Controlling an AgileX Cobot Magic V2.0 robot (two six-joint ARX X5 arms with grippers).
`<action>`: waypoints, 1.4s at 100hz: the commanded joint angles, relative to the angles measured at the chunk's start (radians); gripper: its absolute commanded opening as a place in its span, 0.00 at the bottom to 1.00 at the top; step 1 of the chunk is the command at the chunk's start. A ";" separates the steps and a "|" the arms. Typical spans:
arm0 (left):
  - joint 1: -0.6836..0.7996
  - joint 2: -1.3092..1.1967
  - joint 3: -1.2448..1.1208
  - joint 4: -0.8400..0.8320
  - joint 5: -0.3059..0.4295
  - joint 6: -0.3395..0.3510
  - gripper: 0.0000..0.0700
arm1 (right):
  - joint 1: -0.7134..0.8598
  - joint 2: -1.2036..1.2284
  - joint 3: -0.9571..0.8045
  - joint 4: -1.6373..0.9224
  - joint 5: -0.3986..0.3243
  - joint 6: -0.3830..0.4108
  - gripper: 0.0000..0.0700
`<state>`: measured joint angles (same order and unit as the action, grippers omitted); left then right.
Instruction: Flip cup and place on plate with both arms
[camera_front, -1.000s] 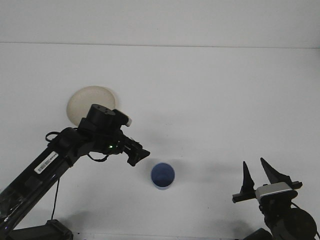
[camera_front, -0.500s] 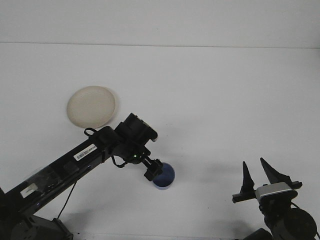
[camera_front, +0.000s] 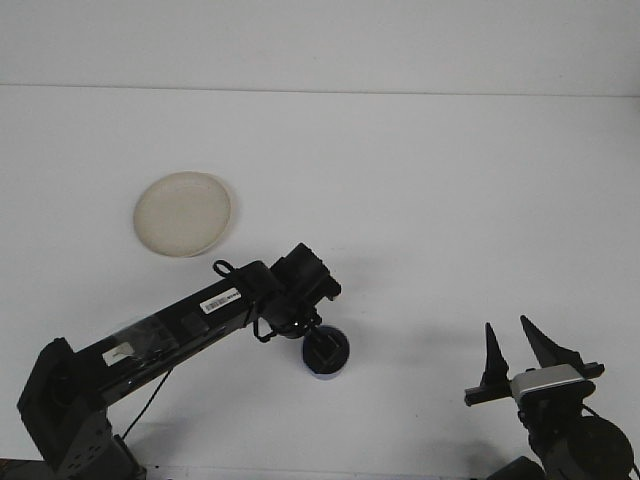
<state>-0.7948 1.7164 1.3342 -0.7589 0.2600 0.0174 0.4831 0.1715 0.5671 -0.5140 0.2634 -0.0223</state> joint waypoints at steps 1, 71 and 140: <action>-0.013 0.020 0.018 0.001 -0.003 0.016 0.72 | 0.003 -0.002 0.003 0.010 -0.001 0.006 0.49; -0.005 0.014 0.063 0.002 -0.003 0.016 0.02 | 0.003 -0.002 0.003 0.010 0.000 0.006 0.49; 0.607 -0.021 0.453 -0.134 -0.080 0.061 0.02 | 0.003 -0.002 0.003 0.008 0.000 0.006 0.49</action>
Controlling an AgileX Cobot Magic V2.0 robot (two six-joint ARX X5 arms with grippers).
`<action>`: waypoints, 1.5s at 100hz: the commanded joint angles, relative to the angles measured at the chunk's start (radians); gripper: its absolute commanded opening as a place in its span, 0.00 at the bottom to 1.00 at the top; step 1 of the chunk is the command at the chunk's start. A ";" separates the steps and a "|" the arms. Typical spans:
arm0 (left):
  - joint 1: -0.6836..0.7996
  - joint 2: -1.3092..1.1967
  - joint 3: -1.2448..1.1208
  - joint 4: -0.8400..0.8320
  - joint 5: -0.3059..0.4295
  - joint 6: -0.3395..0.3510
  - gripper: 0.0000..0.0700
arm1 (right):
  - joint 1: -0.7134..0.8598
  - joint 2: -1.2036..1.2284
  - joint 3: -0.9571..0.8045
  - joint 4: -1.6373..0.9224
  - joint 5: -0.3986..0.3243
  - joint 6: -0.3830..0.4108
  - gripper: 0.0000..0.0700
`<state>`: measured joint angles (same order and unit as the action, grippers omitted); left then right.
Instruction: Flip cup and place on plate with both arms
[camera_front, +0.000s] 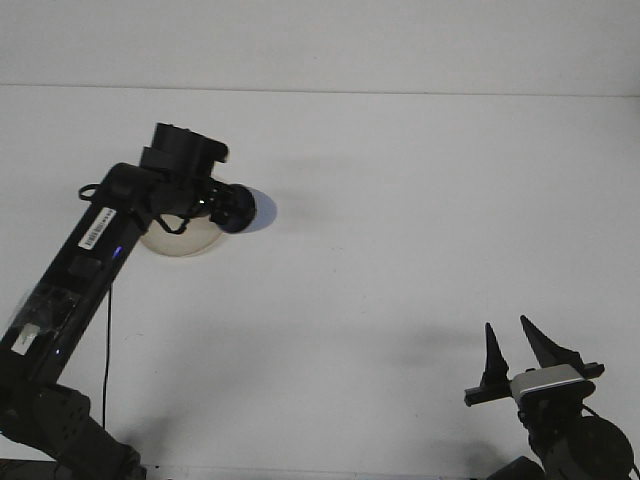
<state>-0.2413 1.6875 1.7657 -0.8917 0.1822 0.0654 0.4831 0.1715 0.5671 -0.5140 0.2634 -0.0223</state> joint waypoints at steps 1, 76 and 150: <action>0.064 0.008 0.021 -0.002 -0.002 0.013 0.02 | 0.003 -0.002 0.003 0.008 0.000 0.006 0.49; 0.355 0.243 0.021 -0.004 -0.058 0.039 0.02 | 0.003 -0.001 0.003 0.005 0.000 0.006 0.49; 0.352 0.315 0.025 0.072 -0.067 0.047 0.55 | 0.004 0.000 0.002 0.005 0.000 0.006 0.49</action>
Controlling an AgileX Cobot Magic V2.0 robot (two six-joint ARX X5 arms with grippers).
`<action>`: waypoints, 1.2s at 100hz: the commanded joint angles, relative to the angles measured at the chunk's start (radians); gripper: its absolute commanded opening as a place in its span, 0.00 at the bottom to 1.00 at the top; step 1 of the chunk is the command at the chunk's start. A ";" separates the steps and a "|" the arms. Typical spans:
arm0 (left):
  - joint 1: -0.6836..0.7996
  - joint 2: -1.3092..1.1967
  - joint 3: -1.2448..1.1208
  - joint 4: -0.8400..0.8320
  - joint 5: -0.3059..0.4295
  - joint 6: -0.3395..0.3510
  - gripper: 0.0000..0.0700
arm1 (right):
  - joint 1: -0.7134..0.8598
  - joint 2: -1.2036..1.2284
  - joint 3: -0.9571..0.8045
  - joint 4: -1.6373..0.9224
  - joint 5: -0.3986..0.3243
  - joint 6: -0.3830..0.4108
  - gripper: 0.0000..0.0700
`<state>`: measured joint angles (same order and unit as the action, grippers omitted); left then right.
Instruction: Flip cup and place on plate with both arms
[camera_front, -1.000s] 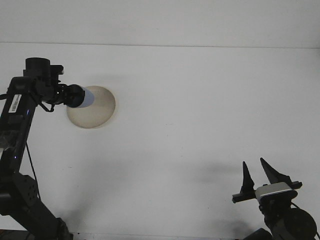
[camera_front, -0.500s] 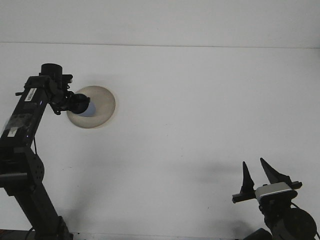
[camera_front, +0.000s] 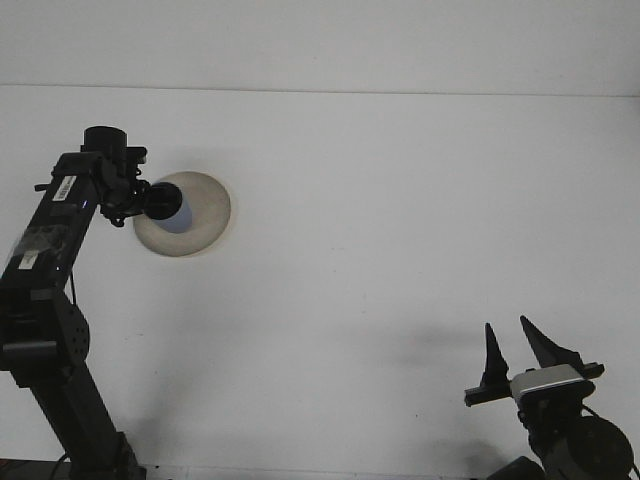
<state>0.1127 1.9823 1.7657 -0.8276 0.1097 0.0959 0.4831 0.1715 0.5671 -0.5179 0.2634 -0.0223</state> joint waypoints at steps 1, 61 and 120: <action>-0.002 0.019 0.026 0.009 0.006 0.016 0.56 | 0.003 0.000 0.002 0.008 0.000 0.006 0.49; -0.003 -0.370 0.092 0.013 0.006 0.010 0.66 | 0.003 0.000 0.002 0.008 0.000 0.006 0.49; 0.005 -1.059 -0.650 0.464 0.094 -0.028 0.02 | 0.003 -0.003 -0.017 0.046 0.005 0.086 0.01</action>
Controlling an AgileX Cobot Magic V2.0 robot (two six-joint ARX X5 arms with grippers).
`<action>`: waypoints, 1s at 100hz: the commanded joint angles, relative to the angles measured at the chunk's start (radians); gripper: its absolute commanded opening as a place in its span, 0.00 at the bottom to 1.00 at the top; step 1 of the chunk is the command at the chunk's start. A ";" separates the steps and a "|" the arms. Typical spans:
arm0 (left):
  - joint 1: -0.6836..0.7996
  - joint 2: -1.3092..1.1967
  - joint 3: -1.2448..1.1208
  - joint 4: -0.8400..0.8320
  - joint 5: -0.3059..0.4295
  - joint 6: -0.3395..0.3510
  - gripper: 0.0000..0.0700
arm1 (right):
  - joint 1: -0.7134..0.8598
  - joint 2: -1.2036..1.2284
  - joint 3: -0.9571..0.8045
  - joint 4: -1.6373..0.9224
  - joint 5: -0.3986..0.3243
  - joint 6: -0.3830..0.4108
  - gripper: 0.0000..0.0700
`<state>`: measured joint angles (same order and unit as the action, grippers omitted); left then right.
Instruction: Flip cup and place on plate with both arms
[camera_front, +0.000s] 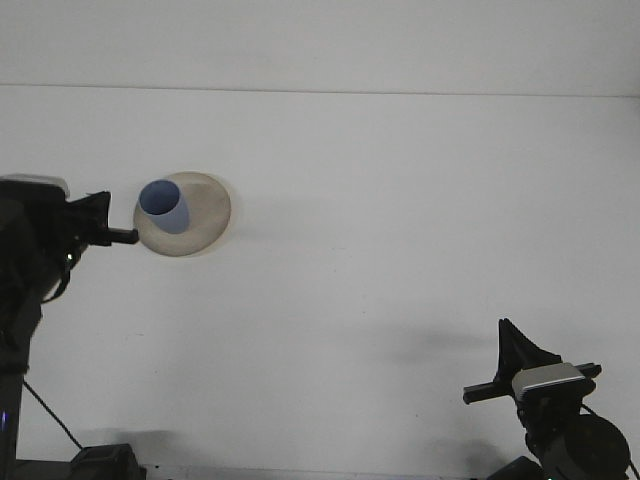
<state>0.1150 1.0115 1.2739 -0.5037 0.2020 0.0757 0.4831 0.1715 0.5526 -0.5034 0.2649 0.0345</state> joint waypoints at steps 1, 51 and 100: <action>0.003 -0.105 -0.185 0.164 0.002 -0.009 0.02 | 0.003 -0.003 -0.003 0.037 0.003 0.029 0.01; 0.003 -0.558 -0.767 0.581 -0.080 -0.051 0.02 | 0.003 -0.007 -0.010 0.106 0.023 -0.010 0.01; -0.006 -0.624 -0.766 0.580 -0.079 -0.092 0.02 | 0.004 -0.007 -0.010 0.107 0.024 -0.010 0.01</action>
<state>0.1081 0.3843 0.4931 0.0650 0.1272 -0.0109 0.4831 0.1658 0.5404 -0.4057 0.2890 0.0303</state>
